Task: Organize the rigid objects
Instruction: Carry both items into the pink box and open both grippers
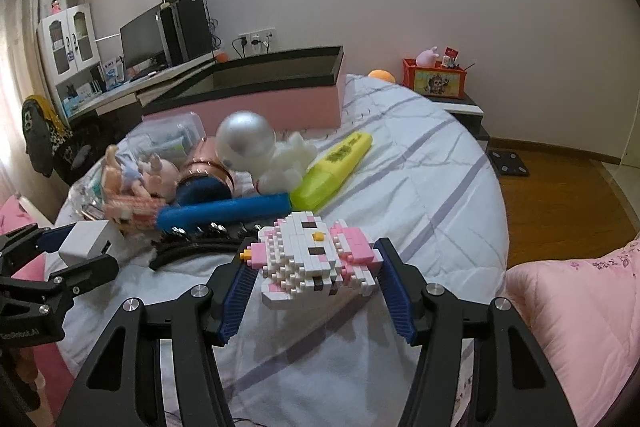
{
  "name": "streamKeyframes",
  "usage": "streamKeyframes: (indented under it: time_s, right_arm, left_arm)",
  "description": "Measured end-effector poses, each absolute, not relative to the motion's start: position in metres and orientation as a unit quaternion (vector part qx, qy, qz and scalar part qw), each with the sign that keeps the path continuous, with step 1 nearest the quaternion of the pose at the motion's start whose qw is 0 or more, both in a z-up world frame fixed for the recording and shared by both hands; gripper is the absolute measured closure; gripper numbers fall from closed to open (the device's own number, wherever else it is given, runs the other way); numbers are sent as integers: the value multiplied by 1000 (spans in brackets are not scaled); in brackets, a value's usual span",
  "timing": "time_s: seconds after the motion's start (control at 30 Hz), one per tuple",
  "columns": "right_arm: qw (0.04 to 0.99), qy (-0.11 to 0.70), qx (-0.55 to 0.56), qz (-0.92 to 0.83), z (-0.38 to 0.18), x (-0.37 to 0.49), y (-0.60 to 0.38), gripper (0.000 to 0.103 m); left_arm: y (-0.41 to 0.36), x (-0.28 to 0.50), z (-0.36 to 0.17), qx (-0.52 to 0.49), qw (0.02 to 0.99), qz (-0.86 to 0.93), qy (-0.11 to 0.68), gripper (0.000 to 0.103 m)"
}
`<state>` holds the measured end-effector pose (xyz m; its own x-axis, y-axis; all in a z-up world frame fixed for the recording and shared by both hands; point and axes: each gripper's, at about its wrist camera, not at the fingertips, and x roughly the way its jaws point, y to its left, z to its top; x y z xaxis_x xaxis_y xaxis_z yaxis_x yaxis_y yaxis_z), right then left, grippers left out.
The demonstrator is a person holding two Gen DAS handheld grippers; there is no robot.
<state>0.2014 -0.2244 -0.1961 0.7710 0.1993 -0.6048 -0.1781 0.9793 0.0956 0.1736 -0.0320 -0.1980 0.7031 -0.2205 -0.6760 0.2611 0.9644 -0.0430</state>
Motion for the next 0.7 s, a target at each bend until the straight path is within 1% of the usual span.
streamKeyframes:
  time_s: [0.2,0.33,0.5,0.57,0.7]
  right_arm:
    - [948,299,2,108,-165,208,-214,43]
    - [952,281,-10,124,-141,230,-202,43]
    - [950,276,-38,142,-113,286,-177,43]
    - [947,282,-39,148,-110,314,-169,43]
    - [939,311,-45,140,-114,373,-156,43]
  left_arm:
    - [-23,176,-168,17,932,-150,331,32]
    - [-19,197,-143,27,941,-143,304,32]
    - [-14,256,-113,58,950,-126,280,32]
    - [-14,290,-110,73,948,-114,287,32]
    - [-9,357,-117,59,937,-111,327,32]
